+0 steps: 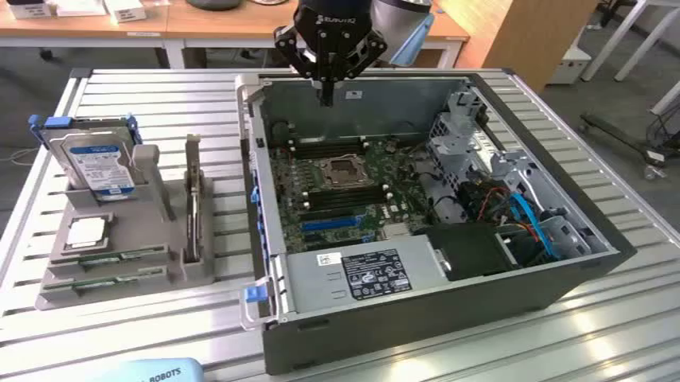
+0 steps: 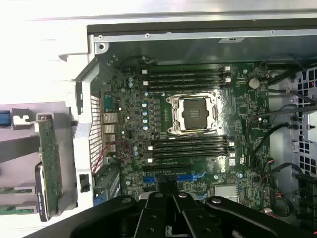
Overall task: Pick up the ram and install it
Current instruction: 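Reach for the ram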
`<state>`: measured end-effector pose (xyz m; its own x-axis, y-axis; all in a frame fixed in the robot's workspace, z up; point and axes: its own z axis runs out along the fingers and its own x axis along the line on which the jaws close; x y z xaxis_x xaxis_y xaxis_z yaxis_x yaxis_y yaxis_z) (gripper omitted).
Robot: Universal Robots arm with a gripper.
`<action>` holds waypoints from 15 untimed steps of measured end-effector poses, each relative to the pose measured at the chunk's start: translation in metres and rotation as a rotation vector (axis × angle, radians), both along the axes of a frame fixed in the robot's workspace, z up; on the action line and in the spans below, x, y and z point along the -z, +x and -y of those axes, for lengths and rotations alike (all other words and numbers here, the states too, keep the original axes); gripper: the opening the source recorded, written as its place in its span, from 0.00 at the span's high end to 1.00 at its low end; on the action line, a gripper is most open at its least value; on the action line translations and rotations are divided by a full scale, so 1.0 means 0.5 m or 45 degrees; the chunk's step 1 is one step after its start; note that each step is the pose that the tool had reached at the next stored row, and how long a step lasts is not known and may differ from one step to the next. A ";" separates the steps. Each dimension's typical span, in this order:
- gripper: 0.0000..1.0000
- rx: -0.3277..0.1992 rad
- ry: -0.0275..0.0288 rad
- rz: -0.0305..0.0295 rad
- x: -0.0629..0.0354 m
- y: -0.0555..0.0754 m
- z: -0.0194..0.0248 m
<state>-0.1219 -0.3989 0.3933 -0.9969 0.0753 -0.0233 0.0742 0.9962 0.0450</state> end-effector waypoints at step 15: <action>0.90 0.000 -0.0001 -0.0001 0.000 -0.005 0.0001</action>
